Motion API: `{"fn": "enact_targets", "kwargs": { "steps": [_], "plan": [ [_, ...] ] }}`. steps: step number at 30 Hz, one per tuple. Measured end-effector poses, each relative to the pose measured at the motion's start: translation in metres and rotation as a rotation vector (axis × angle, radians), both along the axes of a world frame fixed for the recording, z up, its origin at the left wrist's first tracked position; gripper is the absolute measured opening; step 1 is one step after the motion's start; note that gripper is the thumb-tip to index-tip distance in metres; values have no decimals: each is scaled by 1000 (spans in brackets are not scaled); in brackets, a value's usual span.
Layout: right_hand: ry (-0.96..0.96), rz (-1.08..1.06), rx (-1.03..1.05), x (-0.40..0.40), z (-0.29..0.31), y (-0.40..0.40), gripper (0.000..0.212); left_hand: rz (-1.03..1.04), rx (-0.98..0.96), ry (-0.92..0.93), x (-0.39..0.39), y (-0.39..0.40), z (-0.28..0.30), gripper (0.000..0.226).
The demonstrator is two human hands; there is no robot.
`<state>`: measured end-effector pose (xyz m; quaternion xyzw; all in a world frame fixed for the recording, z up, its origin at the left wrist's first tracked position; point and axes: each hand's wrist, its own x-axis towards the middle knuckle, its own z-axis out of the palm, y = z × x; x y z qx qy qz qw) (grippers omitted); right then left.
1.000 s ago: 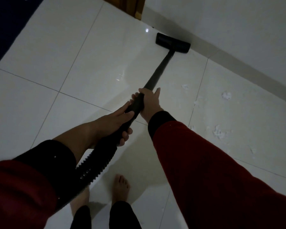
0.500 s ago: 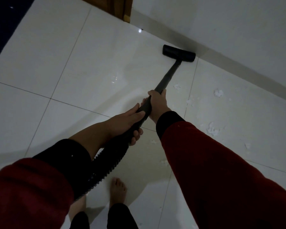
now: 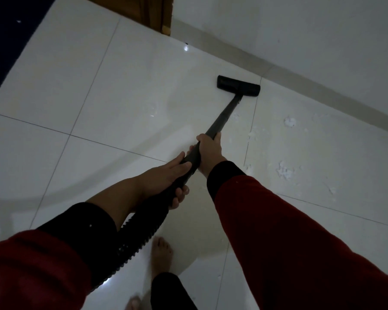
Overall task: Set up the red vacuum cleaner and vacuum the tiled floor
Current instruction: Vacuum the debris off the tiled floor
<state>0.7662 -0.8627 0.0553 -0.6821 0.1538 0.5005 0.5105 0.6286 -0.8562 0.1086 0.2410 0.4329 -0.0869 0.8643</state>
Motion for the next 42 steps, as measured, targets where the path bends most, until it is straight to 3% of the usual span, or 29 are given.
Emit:
{"fn": "enact_targets", "kwargs": {
  "steps": [22, 42],
  "plan": [
    [-47, 64, 17, -138, 18, -165, 71, 20, 32, -19, -137, -165, 23, 53],
    [32, 83, -49, -171, 41, -296, 75, -6, -20, 43, -168, -298, 36, 43]
  ]
}}
